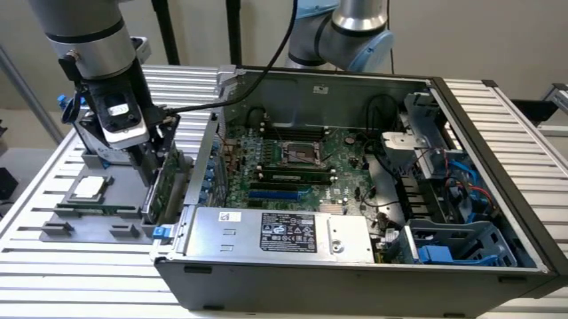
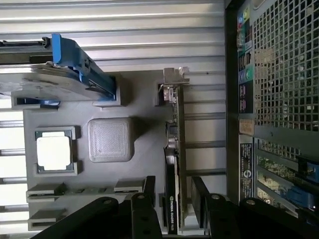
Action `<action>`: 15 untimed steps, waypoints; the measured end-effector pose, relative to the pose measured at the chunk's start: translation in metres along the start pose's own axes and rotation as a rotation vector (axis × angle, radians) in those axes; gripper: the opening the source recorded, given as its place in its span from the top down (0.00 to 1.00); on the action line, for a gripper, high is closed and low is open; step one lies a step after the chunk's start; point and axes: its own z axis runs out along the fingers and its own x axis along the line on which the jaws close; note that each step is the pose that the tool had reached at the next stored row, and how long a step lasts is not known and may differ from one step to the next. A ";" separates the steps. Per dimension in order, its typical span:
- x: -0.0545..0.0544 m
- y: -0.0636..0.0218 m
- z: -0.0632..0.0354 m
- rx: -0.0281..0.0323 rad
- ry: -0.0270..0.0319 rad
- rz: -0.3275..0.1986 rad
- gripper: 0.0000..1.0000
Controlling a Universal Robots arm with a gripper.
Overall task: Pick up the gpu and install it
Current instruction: 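Pick up the gpu and move the gpu toward the slot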
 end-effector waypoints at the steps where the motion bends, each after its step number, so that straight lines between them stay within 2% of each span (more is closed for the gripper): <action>1: 0.000 0.0000 0.0019 0.0000 0.0000 0.000 0.00; 15: -0.002 -0.0008 0.0273 0.0000 0.0000 0.000 0.00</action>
